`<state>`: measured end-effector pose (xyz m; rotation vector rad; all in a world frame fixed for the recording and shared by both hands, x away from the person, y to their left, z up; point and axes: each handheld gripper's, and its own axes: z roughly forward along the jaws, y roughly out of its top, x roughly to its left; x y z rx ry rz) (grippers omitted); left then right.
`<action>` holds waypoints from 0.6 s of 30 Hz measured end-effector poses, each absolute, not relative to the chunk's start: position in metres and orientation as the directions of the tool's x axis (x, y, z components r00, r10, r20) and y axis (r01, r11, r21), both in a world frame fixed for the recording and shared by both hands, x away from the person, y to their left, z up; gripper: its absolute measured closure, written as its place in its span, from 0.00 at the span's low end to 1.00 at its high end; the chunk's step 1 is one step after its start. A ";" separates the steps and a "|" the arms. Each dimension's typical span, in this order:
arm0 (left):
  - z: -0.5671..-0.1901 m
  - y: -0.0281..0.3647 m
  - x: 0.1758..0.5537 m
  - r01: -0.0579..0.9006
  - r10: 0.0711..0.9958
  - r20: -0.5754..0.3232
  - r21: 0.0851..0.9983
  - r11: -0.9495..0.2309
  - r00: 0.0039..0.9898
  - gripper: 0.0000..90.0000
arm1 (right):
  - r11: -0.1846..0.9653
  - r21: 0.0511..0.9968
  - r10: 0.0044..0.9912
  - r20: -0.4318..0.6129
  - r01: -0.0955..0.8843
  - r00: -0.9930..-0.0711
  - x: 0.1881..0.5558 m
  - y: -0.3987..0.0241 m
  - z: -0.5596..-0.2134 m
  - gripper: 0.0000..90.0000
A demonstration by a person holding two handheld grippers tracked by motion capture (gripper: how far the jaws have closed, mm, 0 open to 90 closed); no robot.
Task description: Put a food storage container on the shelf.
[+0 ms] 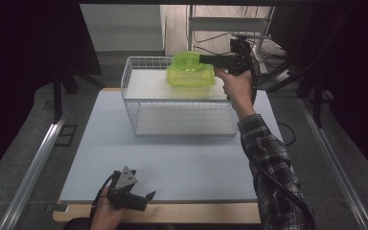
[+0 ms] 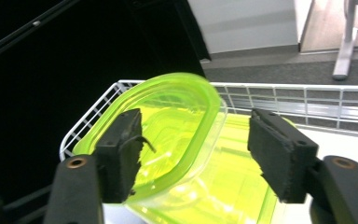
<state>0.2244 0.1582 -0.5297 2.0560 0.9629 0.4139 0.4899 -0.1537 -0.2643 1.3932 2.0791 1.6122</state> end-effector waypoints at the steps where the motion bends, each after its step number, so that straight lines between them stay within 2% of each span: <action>1: -0.530 0.158 0.224 0.489 0.755 -0.041 0.785 -0.382 0.655 0.00 | -0.005 0.831 0.734 0.381 0.557 -0.562 0.488 -0.154 -0.265 0.35; 6: -0.529 0.158 0.224 0.490 0.756 -0.045 0.786 -0.376 0.653 0.00 | 0.044 0.840 0.721 0.349 0.541 -0.599 0.477 -0.160 -0.267 0.31; 18: -0.529 0.158 0.224 0.495 0.756 -0.054 0.786 -0.371 0.653 0.00 | 0.092 0.849 0.703 0.314 0.520 -0.638 0.456 -0.173 -0.280 0.26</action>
